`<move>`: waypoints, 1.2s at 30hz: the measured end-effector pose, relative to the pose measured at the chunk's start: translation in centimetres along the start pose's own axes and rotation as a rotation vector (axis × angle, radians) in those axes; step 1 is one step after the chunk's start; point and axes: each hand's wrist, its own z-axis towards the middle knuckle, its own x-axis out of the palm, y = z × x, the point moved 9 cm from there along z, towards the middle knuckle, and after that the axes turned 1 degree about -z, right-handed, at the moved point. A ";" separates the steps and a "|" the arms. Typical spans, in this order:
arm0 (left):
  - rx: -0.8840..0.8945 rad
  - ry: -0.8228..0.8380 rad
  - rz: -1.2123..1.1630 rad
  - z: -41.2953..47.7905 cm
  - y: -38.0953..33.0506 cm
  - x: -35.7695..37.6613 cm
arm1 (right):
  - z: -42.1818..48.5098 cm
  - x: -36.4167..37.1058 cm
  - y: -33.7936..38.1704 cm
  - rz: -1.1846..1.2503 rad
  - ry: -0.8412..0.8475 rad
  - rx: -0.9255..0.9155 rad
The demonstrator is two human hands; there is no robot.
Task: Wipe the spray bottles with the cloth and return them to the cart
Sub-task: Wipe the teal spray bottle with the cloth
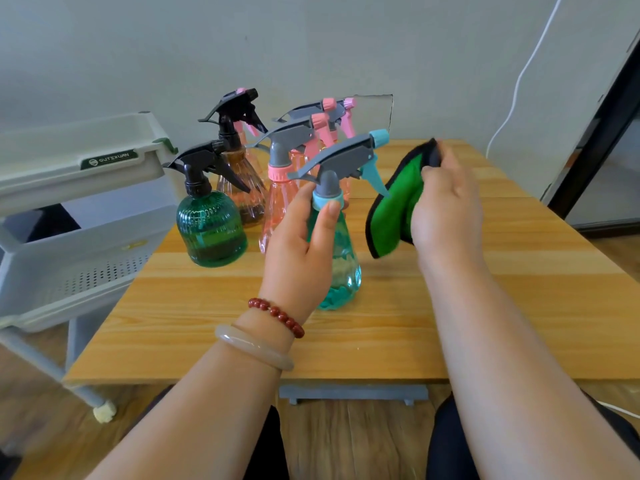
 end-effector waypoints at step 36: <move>0.028 -0.006 0.004 -0.1 -0.3 -0.2 | -1.9 2.9 0.1 0.290 0.275 -0.125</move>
